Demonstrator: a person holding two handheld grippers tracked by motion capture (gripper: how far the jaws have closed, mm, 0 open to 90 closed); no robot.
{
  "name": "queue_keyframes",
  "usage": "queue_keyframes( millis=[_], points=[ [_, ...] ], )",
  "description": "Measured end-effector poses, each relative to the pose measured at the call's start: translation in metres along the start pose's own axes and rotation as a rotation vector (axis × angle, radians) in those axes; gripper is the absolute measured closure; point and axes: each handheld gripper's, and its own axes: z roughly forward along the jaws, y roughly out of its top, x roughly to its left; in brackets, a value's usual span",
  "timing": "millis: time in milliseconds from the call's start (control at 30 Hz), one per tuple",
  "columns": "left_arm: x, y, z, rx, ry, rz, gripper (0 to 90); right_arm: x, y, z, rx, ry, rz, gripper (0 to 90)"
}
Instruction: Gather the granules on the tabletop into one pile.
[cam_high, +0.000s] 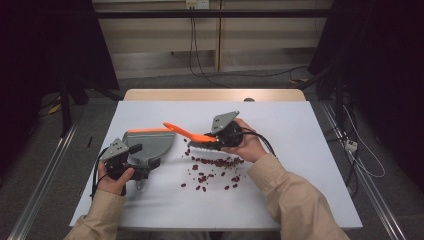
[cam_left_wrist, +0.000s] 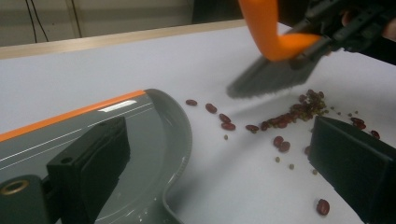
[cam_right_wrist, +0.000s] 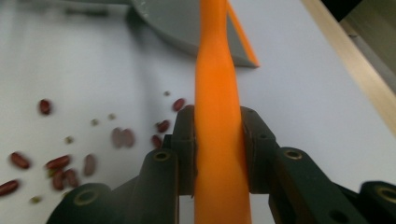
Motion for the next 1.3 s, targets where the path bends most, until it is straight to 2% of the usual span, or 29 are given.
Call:
queue_keyframes(
  millis=[133,267,333,433,500,533,600,667,967,1300],
  points=[
    [0.001,0.0,0.0,0.0,-0.001,-0.002,5.4,-0.014,0.005,0.015,0.003,-0.055,0.005,71.5],
    [0.0,-0.001,0.001,0.003,-0.004,-0.004,5.4,-0.027,0.009,0.036,0.012,-0.074,0.013,71.5],
    [0.0,-0.001,0.001,0.008,-0.006,0.0,5.4,-0.03,0.012,0.045,0.037,-0.092,-0.008,71.5],
    [0.001,-0.001,0.0,0.005,-0.002,-0.005,5.4,-0.029,0.017,0.056,0.087,-0.087,-0.061,71.5],
    [0.001,0.0,-0.001,0.0,-0.001,-0.004,5.4,-0.026,0.016,0.062,0.078,-0.036,-0.054,71.5],
    [0.002,0.0,-0.002,0.0,0.001,-0.004,5.4,-0.024,0.016,0.064,0.07,-0.027,-0.062,71.4],
    [0.002,-0.001,-0.002,0.003,0.004,-0.004,5.4,-0.021,0.017,0.062,0.094,-0.019,-0.077,71.4],
    [0.001,0.0,-0.003,0.001,0.005,-0.001,5.4,-0.018,0.016,0.06,0.093,0.002,-0.08,71.3],
    [0.003,0.0,-0.004,-0.007,0.005,-0.003,5.4,0.002,0.008,0.041,0.082,0.1,-0.149,71.2],
    [0.004,-0.001,-0.004,0.0,0.004,0.001,5.7,0.021,-0.002,0.02,0.07,0.148,-0.169,71.2]
  ],
)
